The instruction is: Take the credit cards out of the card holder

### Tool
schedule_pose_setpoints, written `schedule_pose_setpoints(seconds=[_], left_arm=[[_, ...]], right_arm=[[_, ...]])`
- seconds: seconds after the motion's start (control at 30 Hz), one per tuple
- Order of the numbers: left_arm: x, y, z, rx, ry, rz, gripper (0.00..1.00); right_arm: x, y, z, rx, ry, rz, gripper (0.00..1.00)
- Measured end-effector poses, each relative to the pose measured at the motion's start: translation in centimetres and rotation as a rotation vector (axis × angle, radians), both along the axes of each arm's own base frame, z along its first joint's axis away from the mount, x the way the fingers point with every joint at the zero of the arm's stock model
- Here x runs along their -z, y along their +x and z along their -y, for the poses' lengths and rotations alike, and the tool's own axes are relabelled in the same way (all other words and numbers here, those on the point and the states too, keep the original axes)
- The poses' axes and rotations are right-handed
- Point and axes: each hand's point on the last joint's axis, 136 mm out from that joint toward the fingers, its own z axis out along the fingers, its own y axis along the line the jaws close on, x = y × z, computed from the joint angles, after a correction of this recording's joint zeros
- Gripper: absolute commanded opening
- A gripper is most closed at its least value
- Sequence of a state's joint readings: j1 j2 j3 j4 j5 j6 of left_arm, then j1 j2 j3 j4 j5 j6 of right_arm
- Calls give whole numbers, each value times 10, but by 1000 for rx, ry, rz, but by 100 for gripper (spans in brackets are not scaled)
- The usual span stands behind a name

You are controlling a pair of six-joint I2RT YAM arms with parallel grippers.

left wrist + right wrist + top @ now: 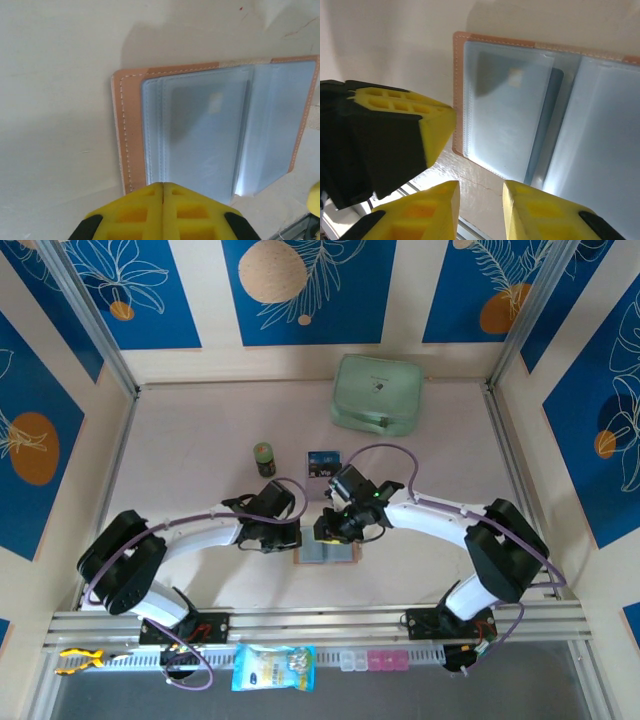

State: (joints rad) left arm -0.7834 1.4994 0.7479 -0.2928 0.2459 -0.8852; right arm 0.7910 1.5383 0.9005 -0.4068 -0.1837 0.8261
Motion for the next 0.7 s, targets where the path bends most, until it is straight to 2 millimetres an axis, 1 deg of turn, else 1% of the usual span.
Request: schedule_pose_setpoints(seconds=[0.1, 0.23, 0.43, 0.7], left_arm=[[5, -3, -3, -1, 22, -18, 0], [9, -6, -8, -3, 46, -34, 0], [10, -6, -9, -4, 53, -28, 0], [10, -6, -9, -5, 56, -27, 0]], right_arm=[[4, -1, -1, 7, -5, -14, 34], [6, -1, -4, 9, -2, -19, 33], [10, 0, -5, 9, -3, -27, 32], [20, -2, -7, 7, -19, -49, 32]])
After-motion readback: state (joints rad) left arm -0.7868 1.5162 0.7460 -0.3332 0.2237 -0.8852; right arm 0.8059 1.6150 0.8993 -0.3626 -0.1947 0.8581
